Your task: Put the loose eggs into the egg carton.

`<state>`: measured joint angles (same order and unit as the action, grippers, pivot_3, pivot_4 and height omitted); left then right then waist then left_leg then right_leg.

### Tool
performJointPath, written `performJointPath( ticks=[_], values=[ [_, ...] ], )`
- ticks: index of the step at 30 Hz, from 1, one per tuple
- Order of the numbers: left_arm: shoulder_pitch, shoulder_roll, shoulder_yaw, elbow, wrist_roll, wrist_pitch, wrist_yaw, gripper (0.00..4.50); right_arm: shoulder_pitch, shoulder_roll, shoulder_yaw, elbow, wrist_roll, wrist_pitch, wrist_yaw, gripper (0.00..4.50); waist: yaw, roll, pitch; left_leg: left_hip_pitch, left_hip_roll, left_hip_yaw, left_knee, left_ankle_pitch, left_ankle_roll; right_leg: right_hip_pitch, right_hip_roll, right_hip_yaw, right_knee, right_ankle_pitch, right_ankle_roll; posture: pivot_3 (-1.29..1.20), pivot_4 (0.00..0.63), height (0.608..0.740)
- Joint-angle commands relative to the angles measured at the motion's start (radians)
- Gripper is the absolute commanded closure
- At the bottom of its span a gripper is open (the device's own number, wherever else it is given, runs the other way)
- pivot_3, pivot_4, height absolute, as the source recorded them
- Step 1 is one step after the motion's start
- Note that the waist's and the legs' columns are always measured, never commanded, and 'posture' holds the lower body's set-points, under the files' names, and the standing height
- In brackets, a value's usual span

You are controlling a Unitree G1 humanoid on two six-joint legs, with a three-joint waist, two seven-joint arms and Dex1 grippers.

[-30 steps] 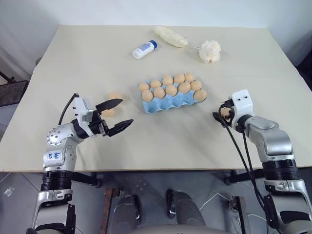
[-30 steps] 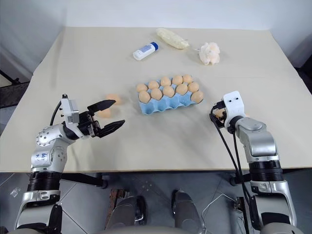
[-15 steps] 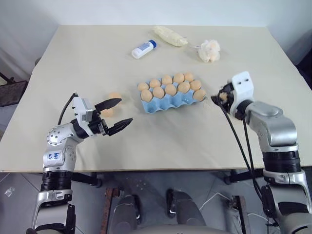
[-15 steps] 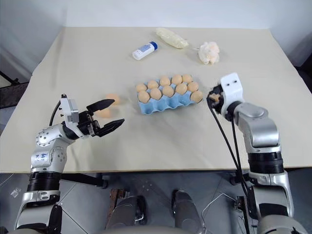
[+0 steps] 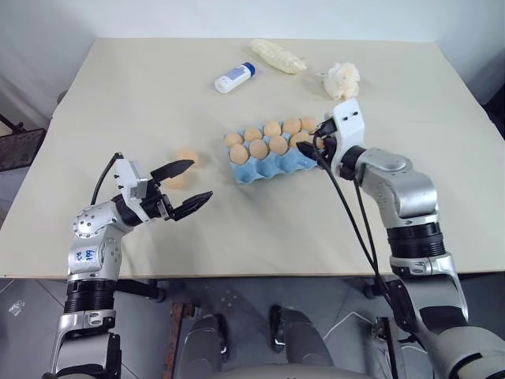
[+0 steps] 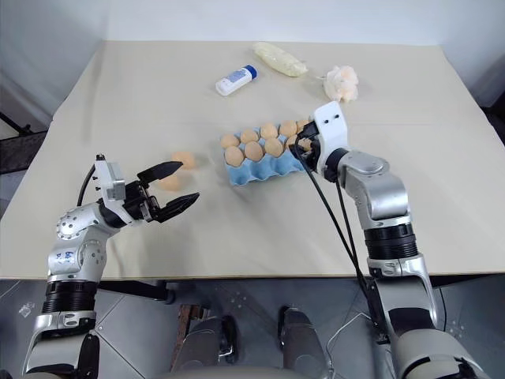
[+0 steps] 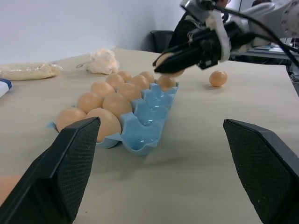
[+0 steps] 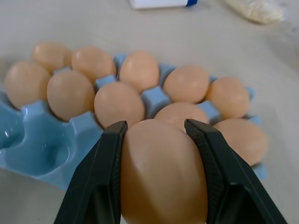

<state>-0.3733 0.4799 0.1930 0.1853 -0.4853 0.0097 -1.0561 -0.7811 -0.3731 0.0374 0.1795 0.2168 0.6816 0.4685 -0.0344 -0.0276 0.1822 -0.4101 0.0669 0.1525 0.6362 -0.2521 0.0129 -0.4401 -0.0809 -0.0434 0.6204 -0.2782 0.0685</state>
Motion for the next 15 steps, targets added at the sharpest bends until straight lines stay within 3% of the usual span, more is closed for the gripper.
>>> performJointPath(
  ticks=[1, 3, 12, 15],
  values=[
    [0.017, 0.008, 0.026, -0.053, -0.023, -0.013, 0.009, 0.0, -0.025, 0.01, -0.003, 0.006, -0.004, -0.043, 0.019, 2.88, 0.0, 0.0, 0.0, 0.0, 0.0, 0.0, 0.0, 0.0, 0.0, 0.0, 0.0, 0.0, 0.0, 0.0, 0.0, 0.0, 0.15, 0.74],
    [0.022, 0.008, 0.028, -0.059, -0.022, -0.012, 0.011, 0.0, -0.022, 0.021, 0.008, 0.023, -0.008, -0.057, 0.029, 2.88, 0.0, 0.0, 0.0, 0.0, 0.0, 0.0, 0.0, 0.0, 0.0, -0.001, 0.0, 0.0, 0.001, 0.0, 0.0, 0.0, 0.15, 0.74],
    [0.024, 0.005, 0.028, -0.067, -0.023, -0.014, 0.018, 0.0, -0.043, 0.059, 0.004, 0.119, -0.037, -0.156, 0.015, 0.03, -0.017, 0.0, 0.0, 0.0, 0.0, 0.0, 0.0, 0.001, -0.001, -0.001, 0.0, 0.001, 0.002, 0.0, 0.0, 0.0, 0.15, 0.74],
    [0.02, 0.006, 0.028, -0.065, -0.023, -0.015, 0.016, 0.0, -0.054, 0.059, -0.004, 0.129, -0.036, -0.17, 0.012, 0.03, -0.021, 0.0, 0.0, 0.0, 0.0, 0.001, 0.0, 0.001, -0.002, -0.002, 0.0, 0.001, 0.002, 0.0, 0.0, 0.0, 0.15, 0.74]
  ],
)
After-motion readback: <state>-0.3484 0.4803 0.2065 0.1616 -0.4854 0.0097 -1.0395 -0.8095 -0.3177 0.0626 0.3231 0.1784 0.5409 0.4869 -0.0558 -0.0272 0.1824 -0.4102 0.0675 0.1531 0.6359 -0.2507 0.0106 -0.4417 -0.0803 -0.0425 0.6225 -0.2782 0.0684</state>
